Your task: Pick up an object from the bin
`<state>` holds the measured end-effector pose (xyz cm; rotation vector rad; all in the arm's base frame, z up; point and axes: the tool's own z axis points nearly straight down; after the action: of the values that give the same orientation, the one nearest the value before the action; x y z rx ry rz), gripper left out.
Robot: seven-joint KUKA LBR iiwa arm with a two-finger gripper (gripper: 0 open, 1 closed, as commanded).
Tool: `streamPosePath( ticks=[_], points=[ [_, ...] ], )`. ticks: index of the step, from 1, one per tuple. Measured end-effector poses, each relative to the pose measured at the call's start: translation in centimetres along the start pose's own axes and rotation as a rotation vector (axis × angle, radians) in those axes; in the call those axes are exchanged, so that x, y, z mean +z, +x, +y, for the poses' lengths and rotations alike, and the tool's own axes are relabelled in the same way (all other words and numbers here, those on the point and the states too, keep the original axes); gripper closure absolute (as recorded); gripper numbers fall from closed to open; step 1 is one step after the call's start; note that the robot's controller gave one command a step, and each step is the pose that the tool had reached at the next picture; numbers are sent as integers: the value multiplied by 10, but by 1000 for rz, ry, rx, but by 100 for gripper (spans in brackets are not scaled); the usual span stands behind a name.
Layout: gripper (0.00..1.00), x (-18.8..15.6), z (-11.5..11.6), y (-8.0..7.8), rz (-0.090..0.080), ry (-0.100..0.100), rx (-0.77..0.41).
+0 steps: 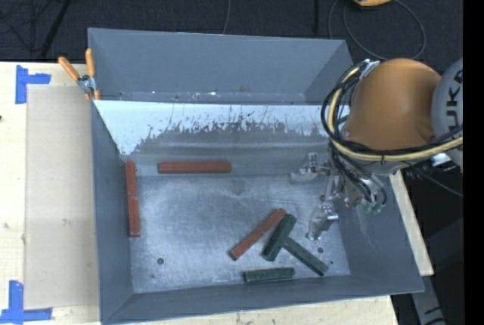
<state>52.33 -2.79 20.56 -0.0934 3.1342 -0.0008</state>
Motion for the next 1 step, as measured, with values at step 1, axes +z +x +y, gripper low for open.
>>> streamPosePath(
  ticks=[1],
  points=[
    [0,58,1,0,2,-1,-7]
  ],
)
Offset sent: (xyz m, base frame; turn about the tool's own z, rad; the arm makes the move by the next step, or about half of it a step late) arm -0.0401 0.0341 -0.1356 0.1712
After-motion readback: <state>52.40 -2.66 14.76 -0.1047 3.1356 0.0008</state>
